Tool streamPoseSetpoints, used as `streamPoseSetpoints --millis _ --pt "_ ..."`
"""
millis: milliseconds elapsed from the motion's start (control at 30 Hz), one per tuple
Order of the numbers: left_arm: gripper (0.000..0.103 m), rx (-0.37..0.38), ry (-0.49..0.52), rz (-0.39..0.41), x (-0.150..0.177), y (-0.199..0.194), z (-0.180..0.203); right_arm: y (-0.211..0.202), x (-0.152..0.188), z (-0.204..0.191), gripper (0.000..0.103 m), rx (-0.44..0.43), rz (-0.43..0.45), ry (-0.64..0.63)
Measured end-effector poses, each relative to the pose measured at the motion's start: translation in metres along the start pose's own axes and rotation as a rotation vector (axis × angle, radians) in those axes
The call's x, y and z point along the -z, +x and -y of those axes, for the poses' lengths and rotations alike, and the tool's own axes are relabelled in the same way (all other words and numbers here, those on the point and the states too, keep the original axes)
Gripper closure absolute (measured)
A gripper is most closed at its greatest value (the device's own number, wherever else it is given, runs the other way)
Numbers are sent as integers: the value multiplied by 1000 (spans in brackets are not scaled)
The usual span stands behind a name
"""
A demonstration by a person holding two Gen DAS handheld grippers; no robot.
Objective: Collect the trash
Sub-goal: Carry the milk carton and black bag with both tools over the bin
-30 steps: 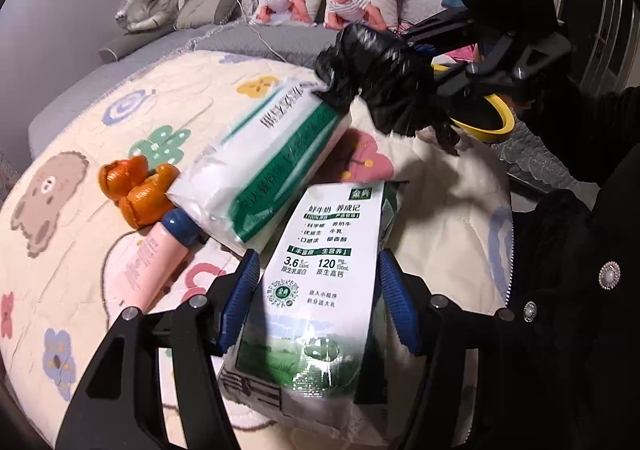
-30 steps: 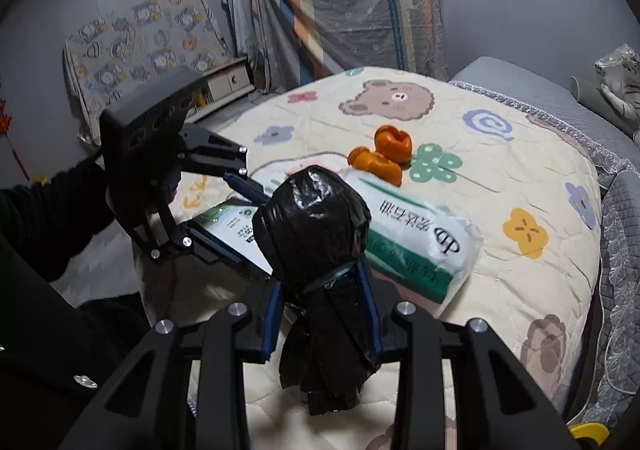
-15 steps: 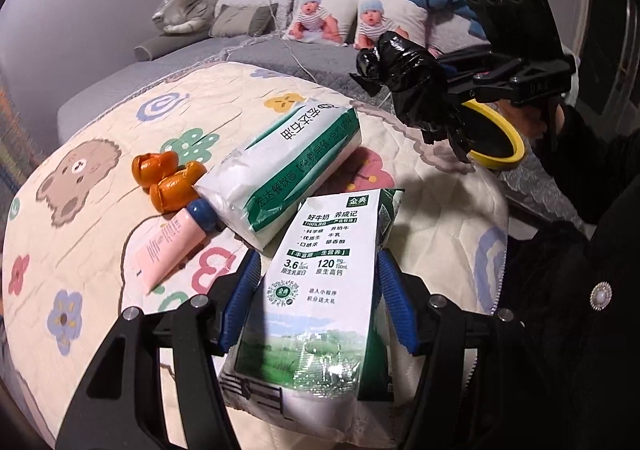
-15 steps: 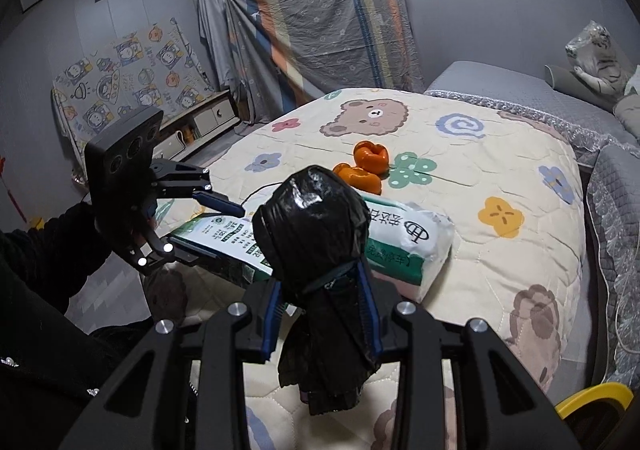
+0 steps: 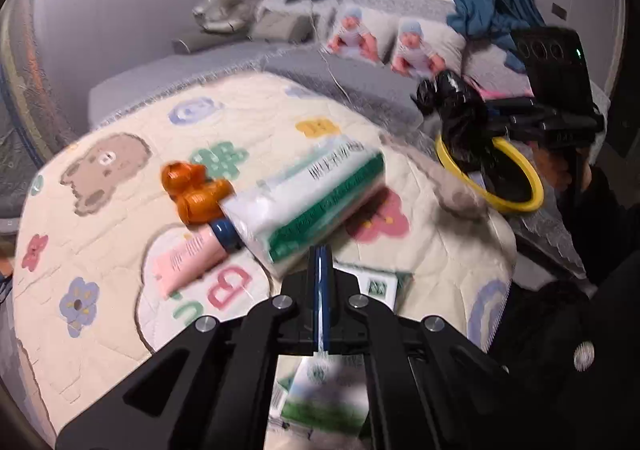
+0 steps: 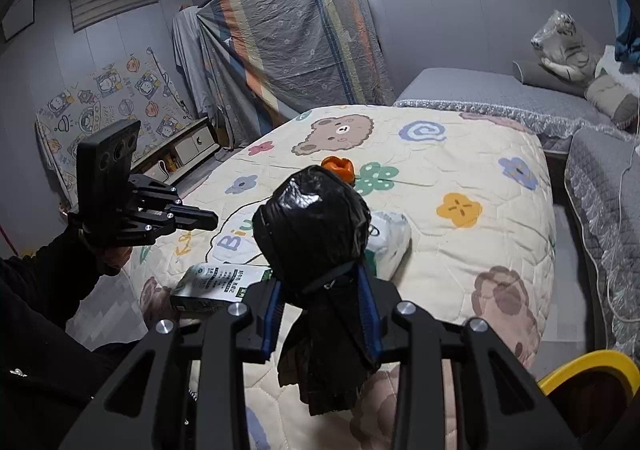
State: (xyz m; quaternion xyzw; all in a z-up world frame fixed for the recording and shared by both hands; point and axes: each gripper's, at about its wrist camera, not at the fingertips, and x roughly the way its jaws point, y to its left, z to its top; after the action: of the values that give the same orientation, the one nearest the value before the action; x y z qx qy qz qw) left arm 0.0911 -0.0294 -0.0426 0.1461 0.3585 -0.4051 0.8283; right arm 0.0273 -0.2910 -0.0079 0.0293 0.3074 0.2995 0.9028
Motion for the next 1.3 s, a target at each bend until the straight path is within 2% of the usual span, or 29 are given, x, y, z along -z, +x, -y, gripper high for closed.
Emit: streamPoseSetpoints --millis 33,67,100,133,167,233,333,433,533,567,600,800,1000,1067,1300 --pt "103 6 13 -2 3 -1 2 -1 1 0 72 6 -2 -4" --pt "95 17 26 -16 5 -1 4 -2 2 0 72 7 -4 -5" --pt "63 23 49 -39 8 0 7 -3 3 0 72 3 -1 -2" --pt "36 8 74 -53 12 1 11 -4 3 0 72 3 -1 -1" --pt "14 -19 110 -47 16 1 15 -4 2 1 72 8 1 -1" --pt "23 1 141 -81 21 5 20 -4 1 2 72 7 5 3" --pt "25 3 158 -131 27 18 22 -3 1 0 72 18 0 -5" --pt "35 7 164 -189 35 37 23 -3 1 -3 72 12 -6 -9" --pt "38 -17 160 -246 45 55 22 -3 -1 -5 72 12 -9 -15" --pt "45 -6 154 -258 47 58 22 -4 -1 -4 72 12 -7 -14" --pt "46 -10 150 -256 48 59 23 -6 -2 -4 72 12 -3 -12" --pt "49 19 132 -144 30 25 28 -15 -2 1 72 5 21 0" --pt "49 -82 102 18 -23 6 48 -38 1 11 72 41 80 32" --pt "49 -117 109 60 -41 8 60 -48 3 18 72 70 100 49" --pt "49 -81 132 159 -96 32 112 -92 14 44 72 215 175 121"
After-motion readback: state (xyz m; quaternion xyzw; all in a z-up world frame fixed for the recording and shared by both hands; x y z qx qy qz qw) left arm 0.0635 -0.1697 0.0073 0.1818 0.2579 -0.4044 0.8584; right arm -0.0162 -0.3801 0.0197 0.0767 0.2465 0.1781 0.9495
